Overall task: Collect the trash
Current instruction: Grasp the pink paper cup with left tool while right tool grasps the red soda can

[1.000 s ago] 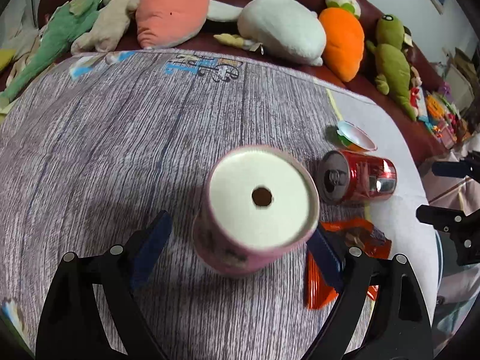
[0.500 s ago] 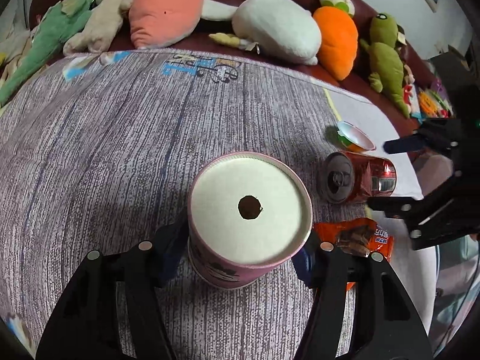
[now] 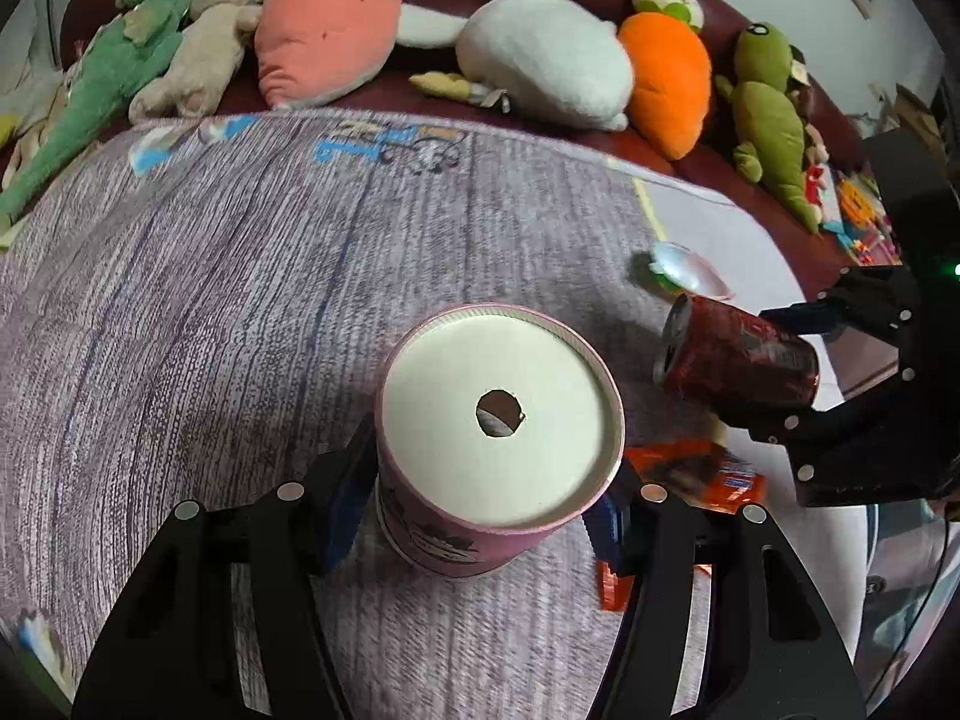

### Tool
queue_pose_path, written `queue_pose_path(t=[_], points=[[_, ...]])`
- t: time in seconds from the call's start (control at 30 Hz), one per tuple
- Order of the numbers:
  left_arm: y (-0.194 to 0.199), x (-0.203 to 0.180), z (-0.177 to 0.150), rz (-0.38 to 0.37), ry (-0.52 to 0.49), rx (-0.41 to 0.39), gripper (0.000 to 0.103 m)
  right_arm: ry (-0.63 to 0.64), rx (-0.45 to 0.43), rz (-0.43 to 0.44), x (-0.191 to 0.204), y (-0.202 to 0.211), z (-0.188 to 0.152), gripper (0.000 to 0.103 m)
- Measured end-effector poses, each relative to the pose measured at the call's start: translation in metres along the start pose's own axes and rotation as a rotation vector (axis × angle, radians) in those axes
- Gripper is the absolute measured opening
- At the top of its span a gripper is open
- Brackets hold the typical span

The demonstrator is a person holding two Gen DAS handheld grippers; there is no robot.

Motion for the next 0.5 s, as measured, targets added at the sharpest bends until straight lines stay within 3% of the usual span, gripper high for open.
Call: queue_pose_path(t=[0.33, 0.5], points=[[0.046, -0.061, -0.006, -0.028, -0.091, -0.04, 0.062, -0.057, -0.036, -0.064, -0.01, 0.057, -0.058, 0.06], [0.059, -0.09, -0.023, -0.06, -0.124, -0.028, 0.062, -0.149, -0.021, 0.018, -0.011, 0.066, -0.105, 0.06]])
Point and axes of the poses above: each gripper's, at about its wrist camera, not at the fingertips, and y roughly against the way its jaws point, x to its left, z to its top, the point moved 2 cm from there along -y, roughly the way its jaws point, and after that the axes turned 7 degrees about -y, right-handed, at the moved point
